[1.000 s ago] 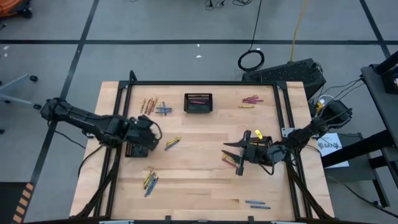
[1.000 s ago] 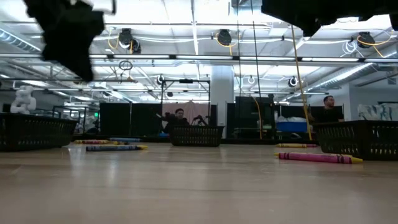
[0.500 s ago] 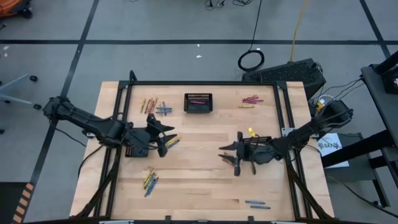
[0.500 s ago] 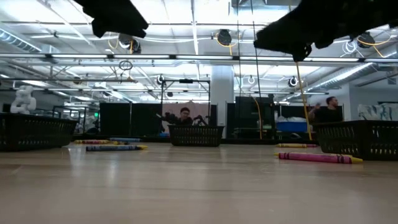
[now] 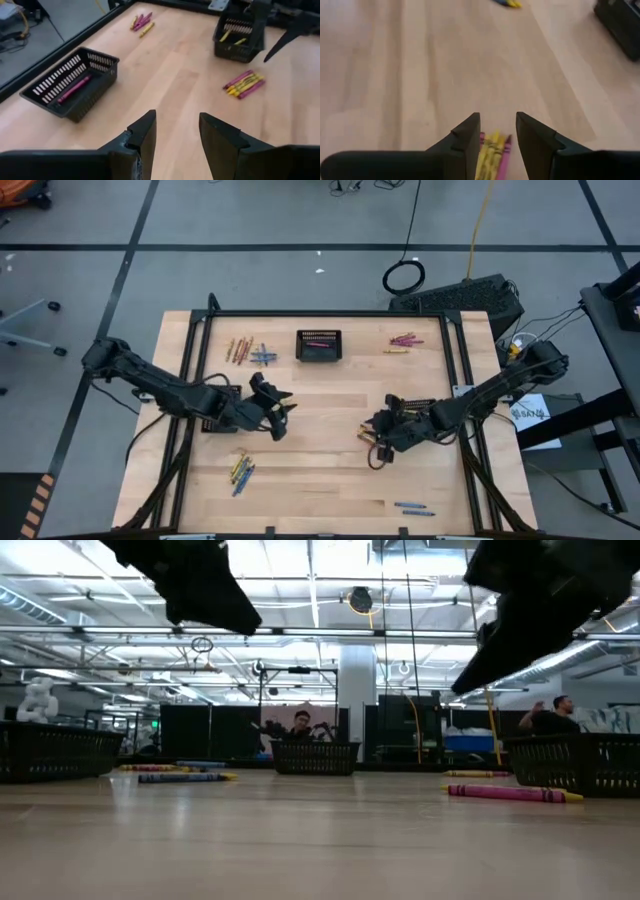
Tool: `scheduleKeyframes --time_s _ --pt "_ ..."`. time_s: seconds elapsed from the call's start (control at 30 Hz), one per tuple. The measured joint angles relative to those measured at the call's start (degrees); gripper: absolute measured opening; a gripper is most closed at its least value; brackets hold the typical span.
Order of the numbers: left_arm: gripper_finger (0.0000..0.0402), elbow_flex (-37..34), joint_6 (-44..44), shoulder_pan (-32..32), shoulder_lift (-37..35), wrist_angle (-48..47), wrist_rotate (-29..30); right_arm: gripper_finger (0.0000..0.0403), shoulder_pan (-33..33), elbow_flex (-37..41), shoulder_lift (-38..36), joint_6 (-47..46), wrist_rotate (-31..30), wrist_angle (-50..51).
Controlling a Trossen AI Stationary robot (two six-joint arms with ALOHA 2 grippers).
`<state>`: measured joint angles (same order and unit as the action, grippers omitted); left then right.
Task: Sort crayons
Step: Put the red crayon into the top black bin
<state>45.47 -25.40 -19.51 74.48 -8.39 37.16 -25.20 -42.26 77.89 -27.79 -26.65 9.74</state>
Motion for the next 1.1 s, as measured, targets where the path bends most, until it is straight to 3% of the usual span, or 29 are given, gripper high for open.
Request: scheduleKeyframes --time_s 0.43,0.57,0.8,1.1 --pt "0.0148 -1.0 7.7 1.1 8.9 9.0 2.1 0.0114 12.4 -3.9 6.1 3.4 13.2 0.5" --pt "0.0148 -4.4 9.3 1.4 9.6 14.9 2.1 0.0114 13.8 -5.4 9.2 4.1 16.4 2.2" --pt "0.0148 -8.6 9.3 2.5 9.6 22.6 1.6 0.0114 15.5 -10.6 13.8 3.3 16.7 14.1" --pt "0.0148 -9.2 9.4 2.6 9.5 24.3 0.6 0.0114 16.1 -12.0 20.8 6.0 22.3 15.8"
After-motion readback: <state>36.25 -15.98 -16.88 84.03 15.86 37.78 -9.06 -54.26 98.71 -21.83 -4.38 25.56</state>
